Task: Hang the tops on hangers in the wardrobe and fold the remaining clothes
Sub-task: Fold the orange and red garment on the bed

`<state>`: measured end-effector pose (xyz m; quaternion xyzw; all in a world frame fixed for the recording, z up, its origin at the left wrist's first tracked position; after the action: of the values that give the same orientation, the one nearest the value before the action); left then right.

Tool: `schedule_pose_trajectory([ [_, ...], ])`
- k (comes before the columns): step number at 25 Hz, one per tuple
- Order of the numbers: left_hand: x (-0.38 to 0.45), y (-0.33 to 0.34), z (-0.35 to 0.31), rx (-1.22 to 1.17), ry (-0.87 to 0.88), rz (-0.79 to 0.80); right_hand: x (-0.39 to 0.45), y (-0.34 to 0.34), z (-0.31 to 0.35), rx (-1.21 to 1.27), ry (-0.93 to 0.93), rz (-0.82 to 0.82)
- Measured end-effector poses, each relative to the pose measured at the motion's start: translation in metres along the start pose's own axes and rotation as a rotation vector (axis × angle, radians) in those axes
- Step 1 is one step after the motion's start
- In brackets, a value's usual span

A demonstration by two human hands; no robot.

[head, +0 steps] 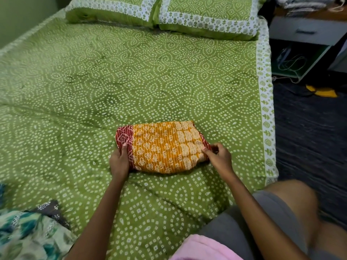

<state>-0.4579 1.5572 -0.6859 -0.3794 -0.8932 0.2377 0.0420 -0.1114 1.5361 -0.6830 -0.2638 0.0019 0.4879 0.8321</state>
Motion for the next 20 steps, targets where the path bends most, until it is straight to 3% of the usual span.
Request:
schedule_pose_trajectory([
  [8,0.006,0.005,-0.008,0.079,-0.067,0.115,0.033,0.044,0.032,-0.027,0.134,0.102],
  [13,0.035,0.022,-0.021,0.049,-0.173,0.174,0.056,0.065,0.045,0.064,0.348,0.263],
  [16,0.038,0.030,-0.035,0.154,-0.010,0.085,0.066,0.064,0.042,0.072,0.281,0.098],
  [18,0.038,0.030,-0.027,0.210,-0.028,0.028,0.071,0.053,0.027,0.082,0.308,-0.082],
  [20,0.048,0.027,-0.019,0.200,-0.126,0.075,0.077,0.047,0.019,0.093,0.355,-0.117],
])
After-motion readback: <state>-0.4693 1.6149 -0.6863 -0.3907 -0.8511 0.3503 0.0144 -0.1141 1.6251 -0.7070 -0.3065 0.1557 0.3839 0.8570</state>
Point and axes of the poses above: each hand's wrist, its own x-axis towards the middle knuckle, its own y-axis out of the palm, z = x × y, the point moved 7 cm from there along x, towards the middle knuckle, and after that the axes turned 14 degrees about -z, right-handed, at the moved point
